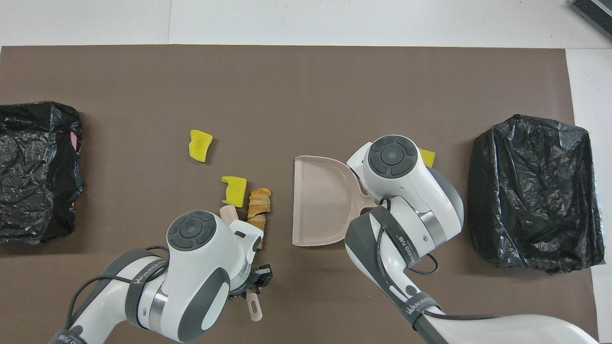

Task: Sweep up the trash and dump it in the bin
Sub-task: 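Push the debris into the dustpan with the brush in the left gripper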

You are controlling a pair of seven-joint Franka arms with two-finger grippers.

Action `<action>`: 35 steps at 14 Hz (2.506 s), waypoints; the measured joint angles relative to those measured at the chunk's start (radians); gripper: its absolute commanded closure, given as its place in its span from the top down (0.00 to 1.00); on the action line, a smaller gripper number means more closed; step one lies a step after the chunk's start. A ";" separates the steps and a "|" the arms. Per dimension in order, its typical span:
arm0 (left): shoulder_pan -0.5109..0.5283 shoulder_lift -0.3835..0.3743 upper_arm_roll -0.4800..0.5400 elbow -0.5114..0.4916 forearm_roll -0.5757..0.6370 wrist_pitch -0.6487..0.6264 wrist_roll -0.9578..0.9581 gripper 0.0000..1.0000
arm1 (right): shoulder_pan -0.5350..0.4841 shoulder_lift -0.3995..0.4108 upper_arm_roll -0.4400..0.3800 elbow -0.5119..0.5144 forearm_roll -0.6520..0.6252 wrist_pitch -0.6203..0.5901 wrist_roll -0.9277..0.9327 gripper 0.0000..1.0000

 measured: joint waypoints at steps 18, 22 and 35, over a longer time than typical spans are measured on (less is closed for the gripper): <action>0.020 0.172 -0.069 0.284 0.127 -0.049 0.071 0.00 | -0.002 0.000 -0.001 0.000 -0.002 0.000 0.000 0.00; 0.110 0.174 -0.044 0.283 0.262 -0.057 0.105 0.00 | -0.002 0.000 -0.001 0.000 -0.002 0.000 0.000 0.00; 0.072 0.286 -0.077 0.282 0.384 -0.018 0.235 0.00 | -0.001 0.000 0.001 0.000 -0.001 -0.019 0.043 0.00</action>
